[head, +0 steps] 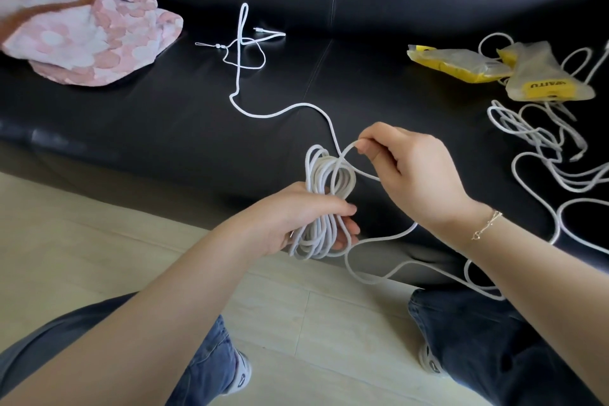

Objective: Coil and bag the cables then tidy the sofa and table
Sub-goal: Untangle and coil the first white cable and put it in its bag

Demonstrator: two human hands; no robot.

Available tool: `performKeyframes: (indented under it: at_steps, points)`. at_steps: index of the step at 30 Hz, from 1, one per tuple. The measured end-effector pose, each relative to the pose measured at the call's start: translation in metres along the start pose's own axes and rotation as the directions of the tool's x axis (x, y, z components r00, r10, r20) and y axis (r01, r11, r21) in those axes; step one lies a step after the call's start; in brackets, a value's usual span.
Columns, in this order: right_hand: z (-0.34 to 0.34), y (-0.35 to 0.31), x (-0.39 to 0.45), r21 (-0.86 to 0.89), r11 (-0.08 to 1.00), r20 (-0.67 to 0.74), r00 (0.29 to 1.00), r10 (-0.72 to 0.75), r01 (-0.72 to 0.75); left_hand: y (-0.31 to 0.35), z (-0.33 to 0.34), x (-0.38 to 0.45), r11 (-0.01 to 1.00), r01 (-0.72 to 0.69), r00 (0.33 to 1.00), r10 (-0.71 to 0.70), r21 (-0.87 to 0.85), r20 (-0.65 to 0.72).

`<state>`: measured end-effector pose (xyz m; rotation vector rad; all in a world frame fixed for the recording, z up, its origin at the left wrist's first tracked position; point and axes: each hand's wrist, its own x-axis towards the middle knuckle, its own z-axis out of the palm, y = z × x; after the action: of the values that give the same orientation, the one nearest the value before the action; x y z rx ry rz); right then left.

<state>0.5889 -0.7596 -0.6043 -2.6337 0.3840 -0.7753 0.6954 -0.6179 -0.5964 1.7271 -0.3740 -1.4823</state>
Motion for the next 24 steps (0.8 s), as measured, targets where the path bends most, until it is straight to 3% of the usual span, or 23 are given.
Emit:
performKeyframes:
  at_steps: [3,5,9,13,16,18,20,24]
  points:
    - [-0.003,-0.001,0.001,0.013,0.998,0.012,0.998,0.06,-0.06,0.001,-0.002,0.002,0.993,-0.025,0.998,0.019,-0.111,-0.053]
    - [-0.006,0.0,0.004,0.073,0.982,0.039,0.984,0.172,-0.174,0.002,-0.006,0.003,0.971,-0.032,0.996,0.01,-0.239,-0.093]
    - [-0.012,0.006,0.011,0.149,0.885,0.236,0.885,0.401,-0.441,0.006,-0.018,0.004,0.917,-0.053,0.99,-0.004,-0.395,-0.141]
    - [-0.017,0.007,0.014,0.232,0.778,0.432,0.779,0.455,-0.583,0.007,-0.027,0.004,0.88,-0.091,0.99,0.027,-0.466,-0.141]
    - [-0.025,0.013,0.016,0.245,0.751,0.503,0.743,0.442,-0.613,0.008,-0.04,0.003,0.768,-0.182,0.979,0.084,-0.615,-0.184]
    - [-0.027,0.017,0.017,0.296,0.734,0.498,0.755,0.427,-0.611,0.009,-0.049,0.002,0.7,-0.229,0.969,0.096,-0.677,-0.229]
    - [-0.026,0.017,0.015,0.33,0.752,0.42,0.802,0.424,-0.571,0.009,-0.05,0.001,0.695,-0.241,0.966,0.104,-0.677,-0.238]
    - [-0.018,0.01,0.011,0.264,0.859,0.256,0.891,0.376,-0.438,0.006,-0.038,0.002,0.808,-0.197,0.974,0.096,-0.555,-0.206]
